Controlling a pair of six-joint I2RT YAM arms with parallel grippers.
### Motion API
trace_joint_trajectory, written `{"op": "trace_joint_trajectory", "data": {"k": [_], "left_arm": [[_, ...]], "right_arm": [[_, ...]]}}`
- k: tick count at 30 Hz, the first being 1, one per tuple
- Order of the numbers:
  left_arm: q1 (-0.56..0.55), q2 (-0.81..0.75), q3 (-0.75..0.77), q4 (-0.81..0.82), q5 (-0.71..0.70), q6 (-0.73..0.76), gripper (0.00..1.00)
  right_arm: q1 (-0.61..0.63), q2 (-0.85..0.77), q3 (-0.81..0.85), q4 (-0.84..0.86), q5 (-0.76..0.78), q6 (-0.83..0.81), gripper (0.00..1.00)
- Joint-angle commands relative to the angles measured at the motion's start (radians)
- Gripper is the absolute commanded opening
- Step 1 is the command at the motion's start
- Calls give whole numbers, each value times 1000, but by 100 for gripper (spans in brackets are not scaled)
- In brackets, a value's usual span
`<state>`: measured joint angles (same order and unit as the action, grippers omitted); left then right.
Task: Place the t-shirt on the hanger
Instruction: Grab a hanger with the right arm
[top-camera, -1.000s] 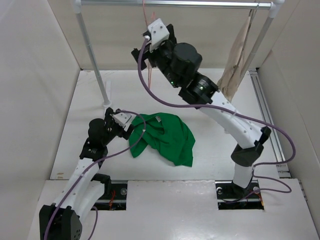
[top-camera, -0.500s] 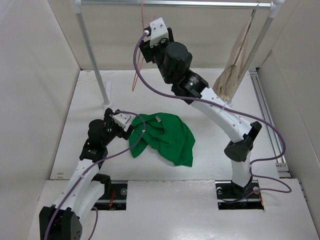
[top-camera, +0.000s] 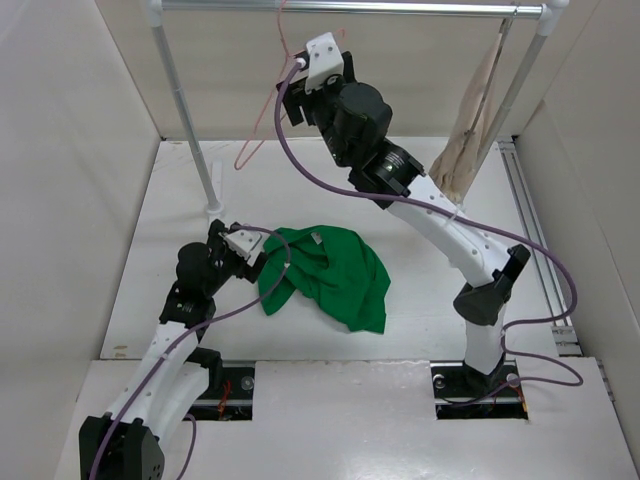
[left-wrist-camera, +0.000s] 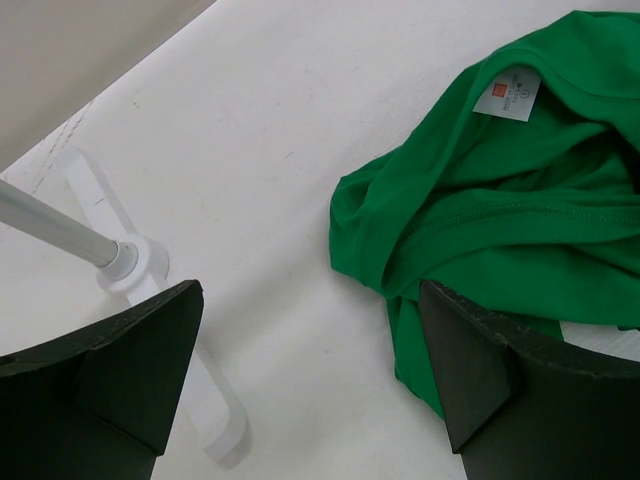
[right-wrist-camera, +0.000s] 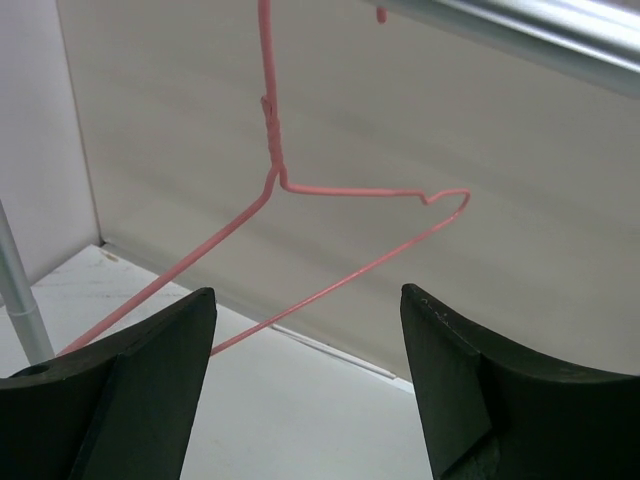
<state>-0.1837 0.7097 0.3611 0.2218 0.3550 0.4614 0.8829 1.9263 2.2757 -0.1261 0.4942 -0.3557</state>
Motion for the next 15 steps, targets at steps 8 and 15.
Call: {"op": "trace_joint_trajectory", "data": {"k": [8,15], "left_arm": [[-5,-16,-22,60,-7,-23,86],[-5,-26,-40,79,4,-50,87]], "right_arm": [[54,-12,102,74,27,38,99],[76,68,123,216,145,87,100]]}}
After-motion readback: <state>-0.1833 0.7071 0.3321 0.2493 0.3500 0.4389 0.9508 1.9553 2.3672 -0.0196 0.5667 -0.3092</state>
